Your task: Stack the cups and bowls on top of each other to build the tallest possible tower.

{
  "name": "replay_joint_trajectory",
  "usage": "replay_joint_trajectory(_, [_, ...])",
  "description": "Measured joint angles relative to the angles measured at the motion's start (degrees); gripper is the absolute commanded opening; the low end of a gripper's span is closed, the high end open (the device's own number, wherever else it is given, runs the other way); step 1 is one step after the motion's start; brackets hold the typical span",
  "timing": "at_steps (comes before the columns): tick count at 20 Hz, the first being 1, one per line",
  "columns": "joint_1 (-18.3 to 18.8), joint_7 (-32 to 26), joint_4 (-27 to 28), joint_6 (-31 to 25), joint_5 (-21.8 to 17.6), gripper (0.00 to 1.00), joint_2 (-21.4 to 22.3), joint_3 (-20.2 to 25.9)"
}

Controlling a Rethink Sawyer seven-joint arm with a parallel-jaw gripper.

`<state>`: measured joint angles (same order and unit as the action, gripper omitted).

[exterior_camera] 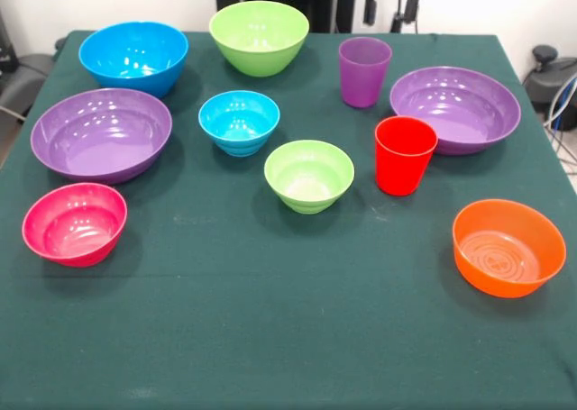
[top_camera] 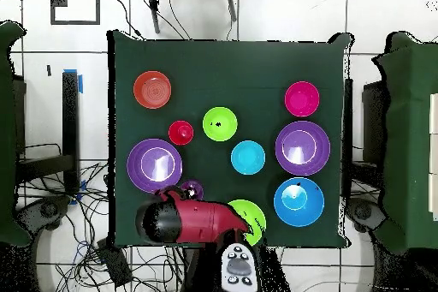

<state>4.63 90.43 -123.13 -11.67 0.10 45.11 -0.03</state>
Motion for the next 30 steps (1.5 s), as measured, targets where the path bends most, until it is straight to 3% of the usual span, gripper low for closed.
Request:
replay_joint_trajectory(11, [1.4,0.0,3.1,0.1,-1.9,1.00,-7.9,-0.2])
replay_joint_trajectory(30, [1.7,0.0,8.6,0.0,-2.0,1.00,-10.8,-0.4])
